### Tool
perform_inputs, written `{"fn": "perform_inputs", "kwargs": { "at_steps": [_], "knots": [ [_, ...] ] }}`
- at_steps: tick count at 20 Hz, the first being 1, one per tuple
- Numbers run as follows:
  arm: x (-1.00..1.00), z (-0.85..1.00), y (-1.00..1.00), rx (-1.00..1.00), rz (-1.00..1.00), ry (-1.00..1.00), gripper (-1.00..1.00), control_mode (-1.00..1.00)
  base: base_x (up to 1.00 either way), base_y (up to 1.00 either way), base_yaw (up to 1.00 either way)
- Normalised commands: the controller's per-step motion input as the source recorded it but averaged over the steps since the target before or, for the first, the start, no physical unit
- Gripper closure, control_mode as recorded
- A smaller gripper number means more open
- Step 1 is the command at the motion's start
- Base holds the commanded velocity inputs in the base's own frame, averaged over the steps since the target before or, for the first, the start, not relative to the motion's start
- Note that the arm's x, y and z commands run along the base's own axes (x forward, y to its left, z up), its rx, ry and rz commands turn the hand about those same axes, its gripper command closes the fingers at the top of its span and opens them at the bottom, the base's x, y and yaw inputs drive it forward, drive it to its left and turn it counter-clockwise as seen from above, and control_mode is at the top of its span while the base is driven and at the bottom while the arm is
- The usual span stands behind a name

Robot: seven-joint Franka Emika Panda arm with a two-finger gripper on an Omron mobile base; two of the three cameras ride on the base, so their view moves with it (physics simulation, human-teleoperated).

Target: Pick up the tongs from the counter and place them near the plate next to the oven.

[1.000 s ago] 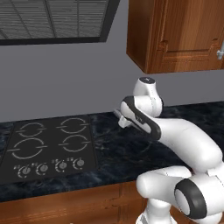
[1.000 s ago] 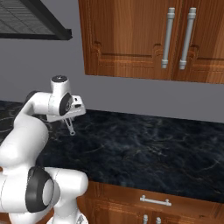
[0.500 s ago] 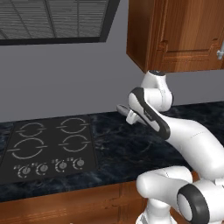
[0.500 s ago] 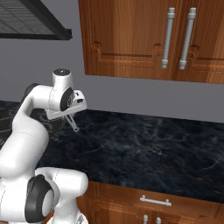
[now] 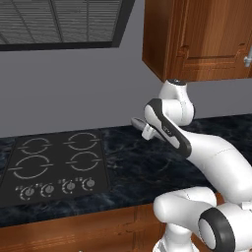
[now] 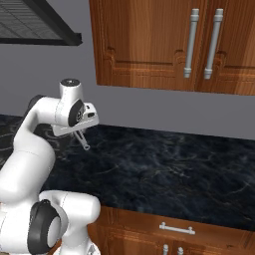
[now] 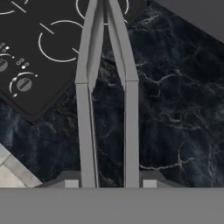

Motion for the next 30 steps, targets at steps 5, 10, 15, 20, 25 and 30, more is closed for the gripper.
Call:
{"fn": "perform_inputs", "kwargs": {
  "at_steps": [5,10,15,20,25,30],
  "knots": [
    [0.00,0.00,0.00,0.00,0.00,0.00,1.00,1.00,-0.48,0.00,-0.01],
    [0.00,0.00,0.00,0.00,0.00,0.00,1.00,1.00,-0.57,-0.05,-0.22],
    [0.00,0.00,0.00,0.00,0.00,0.00,1.00,1.00,-0.04,0.04,-0.95],
    [0.00,0.00,0.00,0.00,0.00,0.00,1.00,1.00,0.00,0.04,-1.00],
    [0.00,0.00,0.00,0.00,0.00,0.00,1.00,1.00,0.00,0.04,-1.00],
    [0.00,0.00,0.00,0.00,0.00,0.00,1.00,1.00,0.00,0.00,-1.00]
  ]
}}
